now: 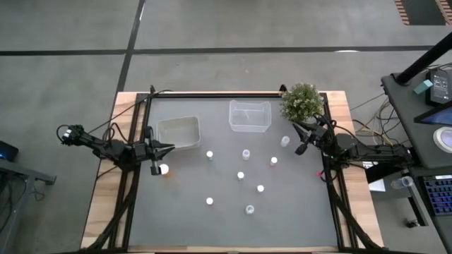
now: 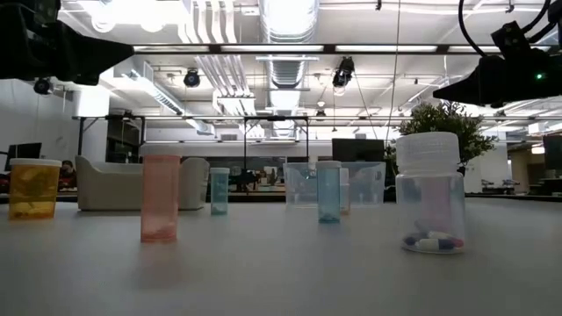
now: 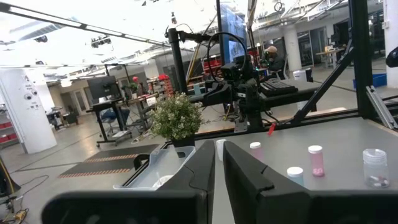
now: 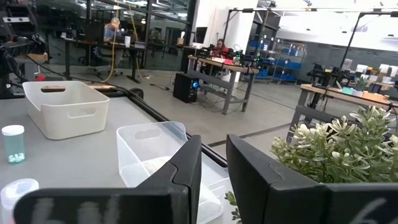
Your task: Pick and place medicine bottles into bin by pill shape (circle, oval)
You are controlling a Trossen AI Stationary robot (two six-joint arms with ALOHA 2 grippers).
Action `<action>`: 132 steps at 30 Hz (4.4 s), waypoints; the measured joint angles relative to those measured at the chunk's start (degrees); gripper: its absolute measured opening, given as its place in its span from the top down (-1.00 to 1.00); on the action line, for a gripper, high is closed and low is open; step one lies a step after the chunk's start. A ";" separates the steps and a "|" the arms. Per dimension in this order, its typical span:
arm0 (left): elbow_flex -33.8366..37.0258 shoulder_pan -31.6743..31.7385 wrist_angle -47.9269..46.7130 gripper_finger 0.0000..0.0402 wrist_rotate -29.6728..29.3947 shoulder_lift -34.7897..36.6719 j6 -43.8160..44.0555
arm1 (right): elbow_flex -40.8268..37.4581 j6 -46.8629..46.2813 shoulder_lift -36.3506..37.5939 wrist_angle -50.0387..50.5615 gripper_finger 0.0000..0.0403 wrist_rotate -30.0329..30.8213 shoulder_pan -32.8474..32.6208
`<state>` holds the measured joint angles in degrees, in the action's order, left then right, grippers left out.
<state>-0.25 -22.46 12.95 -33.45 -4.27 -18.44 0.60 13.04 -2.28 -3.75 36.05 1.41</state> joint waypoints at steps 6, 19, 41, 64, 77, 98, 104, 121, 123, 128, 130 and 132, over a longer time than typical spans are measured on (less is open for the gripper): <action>-0.01 -0.02 0.02 0.92 0.01 0.00 0.02 | 0.01 0.00 0.00 0.00 0.66 -0.01 0.01; -0.01 0.00 0.01 0.92 0.02 0.00 0.01 | 0.02 0.00 -0.02 0.00 0.66 0.00 0.02; 0.00 -0.01 26.54 0.92 4.00 0.01 15.10 | 0.00 -22.41 -0.09 -4.69 0.66 -0.26 0.39; -19.00 0.00 35.95 0.92 -5.59 -29.44 9.03 | 0.38 -0.17 -3.90 -34.16 0.66 -10.56 0.48; -31.08 1.20 35.37 0.92 -10.59 -51.54 12.01 | 9.68 6.92 -15.51 -33.81 0.66 -18.53 0.50; -50.82 16.71 -9.77 0.92 13.95 -66.18 33.14 | 18.69 8.24 -22.05 -20.97 0.66 -21.20 0.46; -56.30 19.14 -31.03 0.90 18.42 -70.53 34.62 | 20.44 7.94 -22.05 -14.66 0.66 -21.09 0.46; -66.68 20.71 -51.05 0.10 23.62 -87.76 28.59 | 19.63 4.94 -22.14 -12.20 0.66 -21.07 0.44; -67.37 21.30 -52.39 0.04 23.80 -88.60 28.52 | 19.63 4.94 -22.14 -11.44 0.66 -21.07 0.44; -66.97 22.52 -53.10 -0.03 23.80 -89.83 28.50 | 19.61 4.93 -22.14 -11.02 0.66 -21.07 0.44; -66.95 22.80 -52.92 -0.03 23.81 -90.34 28.40 | 19.58 4.69 -22.14 -10.86 0.66 -21.07 0.44; -66.95 22.88 -53.02 -0.03 23.82 -91.01 28.10 | 19.54 4.53 -22.14 -10.70 0.66 -21.07 0.44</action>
<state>-67.20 0.42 -40.07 -9.63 -95.28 9.67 20.14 17.56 -24.43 -14.44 14.98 1.85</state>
